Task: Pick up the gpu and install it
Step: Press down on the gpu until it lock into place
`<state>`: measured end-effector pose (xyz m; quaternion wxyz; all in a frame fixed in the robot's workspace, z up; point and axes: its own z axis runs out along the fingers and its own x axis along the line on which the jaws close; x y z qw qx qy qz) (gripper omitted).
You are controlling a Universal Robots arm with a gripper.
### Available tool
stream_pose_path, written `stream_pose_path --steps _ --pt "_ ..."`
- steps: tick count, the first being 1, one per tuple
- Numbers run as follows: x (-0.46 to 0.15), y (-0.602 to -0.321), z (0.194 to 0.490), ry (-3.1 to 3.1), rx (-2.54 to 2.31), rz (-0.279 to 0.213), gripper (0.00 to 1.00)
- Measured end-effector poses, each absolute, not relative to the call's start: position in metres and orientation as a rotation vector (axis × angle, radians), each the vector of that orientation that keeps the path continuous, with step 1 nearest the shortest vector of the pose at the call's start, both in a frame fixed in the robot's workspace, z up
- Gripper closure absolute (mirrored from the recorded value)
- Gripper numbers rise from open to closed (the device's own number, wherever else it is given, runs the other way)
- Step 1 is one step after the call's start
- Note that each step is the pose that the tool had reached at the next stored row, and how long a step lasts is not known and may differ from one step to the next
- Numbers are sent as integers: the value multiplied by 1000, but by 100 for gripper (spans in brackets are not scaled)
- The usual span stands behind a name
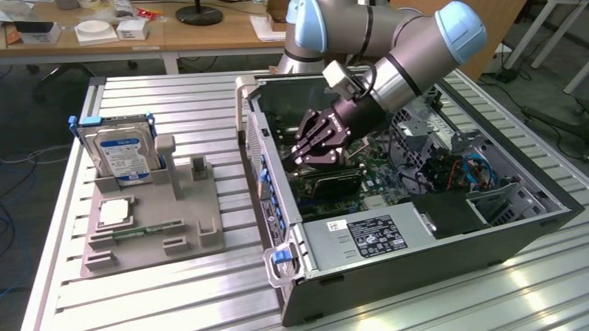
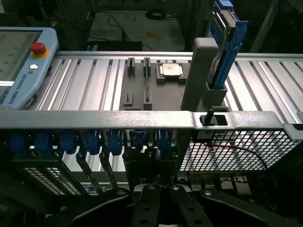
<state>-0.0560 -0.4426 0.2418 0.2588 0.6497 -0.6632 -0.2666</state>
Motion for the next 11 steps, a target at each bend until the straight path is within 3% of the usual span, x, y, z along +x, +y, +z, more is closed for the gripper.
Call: stream_pose_path --steps 11 --pt "-56 -451 241 -1788 1753 -736 90"
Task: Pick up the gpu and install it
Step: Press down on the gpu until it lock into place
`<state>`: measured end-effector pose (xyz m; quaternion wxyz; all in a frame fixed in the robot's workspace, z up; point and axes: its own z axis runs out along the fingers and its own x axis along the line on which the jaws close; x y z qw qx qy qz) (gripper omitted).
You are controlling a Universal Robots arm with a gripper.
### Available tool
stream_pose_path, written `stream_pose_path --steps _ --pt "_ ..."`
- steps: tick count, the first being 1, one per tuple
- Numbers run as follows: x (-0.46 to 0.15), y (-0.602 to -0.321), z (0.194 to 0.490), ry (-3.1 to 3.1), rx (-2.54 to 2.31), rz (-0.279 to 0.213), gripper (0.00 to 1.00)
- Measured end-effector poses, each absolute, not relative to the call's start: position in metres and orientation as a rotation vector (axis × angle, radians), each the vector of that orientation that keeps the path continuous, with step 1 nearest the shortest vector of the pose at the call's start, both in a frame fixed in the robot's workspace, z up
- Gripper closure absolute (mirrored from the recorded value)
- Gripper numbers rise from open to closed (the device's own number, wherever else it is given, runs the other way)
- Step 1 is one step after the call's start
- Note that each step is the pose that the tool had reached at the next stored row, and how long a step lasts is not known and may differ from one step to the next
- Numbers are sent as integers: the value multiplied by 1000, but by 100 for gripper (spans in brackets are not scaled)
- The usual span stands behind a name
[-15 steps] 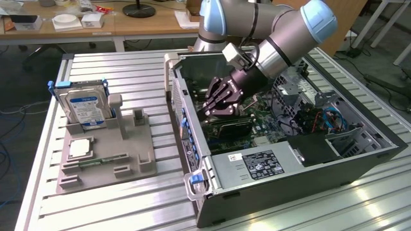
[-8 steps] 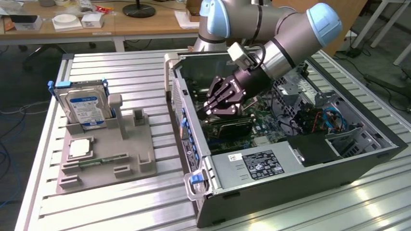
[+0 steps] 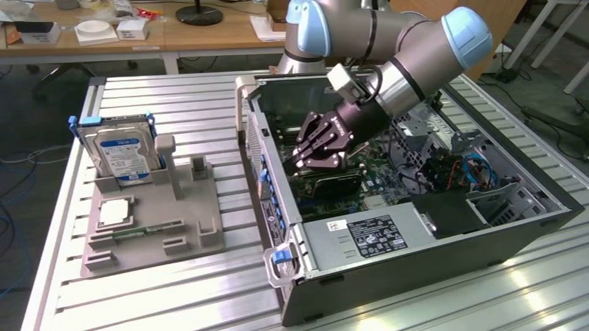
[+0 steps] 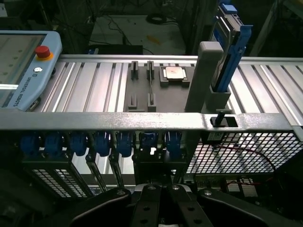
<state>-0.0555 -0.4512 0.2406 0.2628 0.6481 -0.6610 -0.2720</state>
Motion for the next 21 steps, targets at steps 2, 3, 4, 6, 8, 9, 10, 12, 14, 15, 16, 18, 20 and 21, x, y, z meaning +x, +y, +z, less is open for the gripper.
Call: stream_pose_path --steps 2,3,4,6,8,9,10,12,14,15,16,18,20,21 --pt "-57 -451 240 -1787 1753 -736 90" --pt "-57 -451 240 -1787 1752 -736 90" --pt "-58 -451 239 -1787 1752 -737 90" --pt "-59 -451 239 -1786 1752 -737 90" --pt "-60 -451 238 -1786 1752 -737 90" --pt "-61 -451 237 -1786 1751 -737 90" --pt "-61 -451 237 -1786 1751 -738 90" --pt "-61 -451 236 -1786 1751 -738 90" --pt "-60 -451 236 -1785 1750 -740 90" --pt "-59 -451 236 -1784 1749 -742 90" --pt "-57 -451 237 -1782 1748 -745 90" --pt "-55 -451 238 -1776 1744 -754 90" --pt "-55 -451 239 -1770 1740 -762 90" --pt "-55 -451 239 -1769 1738 -763 90"
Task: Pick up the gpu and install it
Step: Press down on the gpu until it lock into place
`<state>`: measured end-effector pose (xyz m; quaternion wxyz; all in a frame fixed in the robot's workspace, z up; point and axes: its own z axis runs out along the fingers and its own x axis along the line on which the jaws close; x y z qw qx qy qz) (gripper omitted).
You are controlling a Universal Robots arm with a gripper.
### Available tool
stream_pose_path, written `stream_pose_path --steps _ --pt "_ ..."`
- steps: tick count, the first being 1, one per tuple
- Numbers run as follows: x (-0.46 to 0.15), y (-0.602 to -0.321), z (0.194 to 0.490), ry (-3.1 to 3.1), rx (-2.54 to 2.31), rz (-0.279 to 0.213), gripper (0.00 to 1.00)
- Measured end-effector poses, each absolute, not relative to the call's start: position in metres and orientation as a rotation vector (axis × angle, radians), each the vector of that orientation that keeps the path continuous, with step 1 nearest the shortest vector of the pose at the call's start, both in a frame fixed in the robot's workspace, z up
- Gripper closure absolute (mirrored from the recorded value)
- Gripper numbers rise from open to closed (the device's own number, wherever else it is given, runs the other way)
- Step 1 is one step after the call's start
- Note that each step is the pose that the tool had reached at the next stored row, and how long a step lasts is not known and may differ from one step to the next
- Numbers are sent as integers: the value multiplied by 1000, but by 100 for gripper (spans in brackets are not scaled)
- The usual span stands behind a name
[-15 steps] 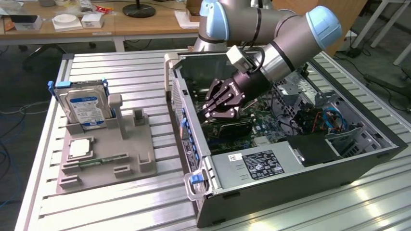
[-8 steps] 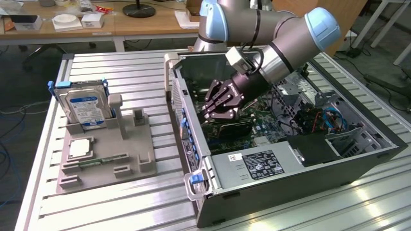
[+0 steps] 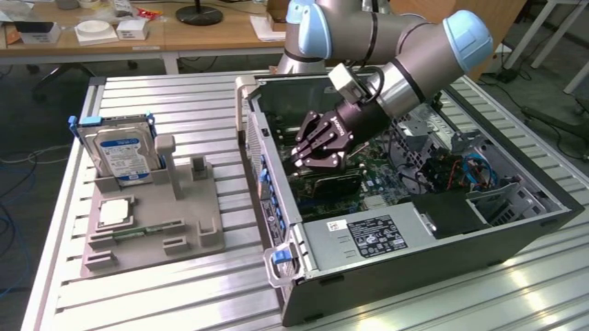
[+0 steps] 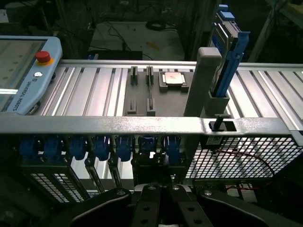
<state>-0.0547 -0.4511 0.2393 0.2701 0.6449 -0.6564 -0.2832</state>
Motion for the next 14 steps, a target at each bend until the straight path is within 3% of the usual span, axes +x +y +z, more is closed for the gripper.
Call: stream_pose_path --steps 14 --pt "-49 -451 238 -1765 1736 -768 90"
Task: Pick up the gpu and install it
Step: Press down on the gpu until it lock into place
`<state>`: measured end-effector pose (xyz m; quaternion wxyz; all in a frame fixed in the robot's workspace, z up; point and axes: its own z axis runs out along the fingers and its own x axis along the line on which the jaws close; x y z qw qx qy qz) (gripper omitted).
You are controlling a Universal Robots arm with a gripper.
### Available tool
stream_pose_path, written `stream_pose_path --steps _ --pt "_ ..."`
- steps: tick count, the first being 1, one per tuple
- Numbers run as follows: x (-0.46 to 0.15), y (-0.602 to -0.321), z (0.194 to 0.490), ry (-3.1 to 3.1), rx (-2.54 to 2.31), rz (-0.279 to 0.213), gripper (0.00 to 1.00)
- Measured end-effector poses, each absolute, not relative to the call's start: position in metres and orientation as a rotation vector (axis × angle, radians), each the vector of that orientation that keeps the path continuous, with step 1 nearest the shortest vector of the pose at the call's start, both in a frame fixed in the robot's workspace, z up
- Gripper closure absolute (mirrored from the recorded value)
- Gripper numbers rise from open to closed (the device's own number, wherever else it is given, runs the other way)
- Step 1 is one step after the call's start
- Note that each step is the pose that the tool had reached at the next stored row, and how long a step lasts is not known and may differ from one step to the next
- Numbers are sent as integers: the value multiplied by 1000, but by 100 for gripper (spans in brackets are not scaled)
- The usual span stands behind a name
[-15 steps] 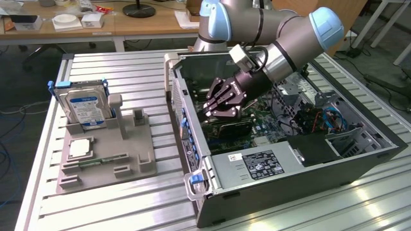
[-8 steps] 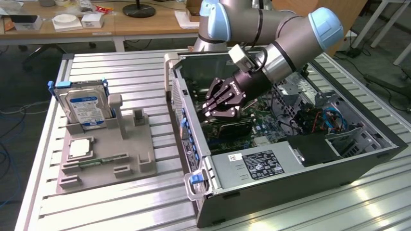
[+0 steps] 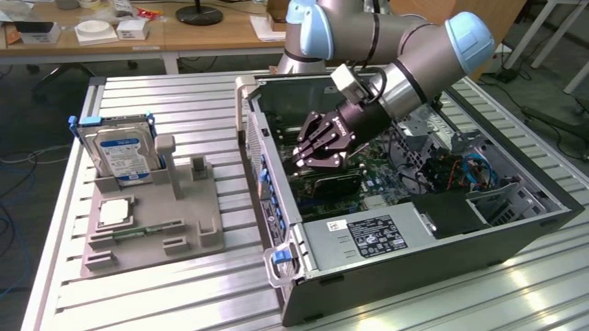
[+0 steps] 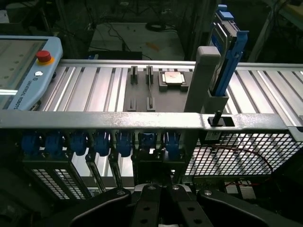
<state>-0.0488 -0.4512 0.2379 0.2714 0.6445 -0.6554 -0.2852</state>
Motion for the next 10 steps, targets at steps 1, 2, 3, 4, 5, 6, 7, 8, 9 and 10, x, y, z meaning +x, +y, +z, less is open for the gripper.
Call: stream_pose_path --steps 1,2,3,4,5,6,7,8,9,10 --pt "-48 -451 238 -1765 1736 -768 90" --pt "-48 -451 238 -1765 1736 -768 90" --pt "-47 -451 238 -1765 1736 -768 90" --pt "-47 -451 238 -1765 1736 -768 90" --pt "-47 -451 238 -1765 1736 -768 90" --pt "-47 -451 238 -1765 1736 -768 90" --pt "-47 -451 238 -1765 1736 -768 90" --pt "-47 -451 238 -1765 1736 -768 90" --pt "-47 -451 238 -1765 1736 -768 90" --pt "-47 -451 238 -1765 1736 -768 90"
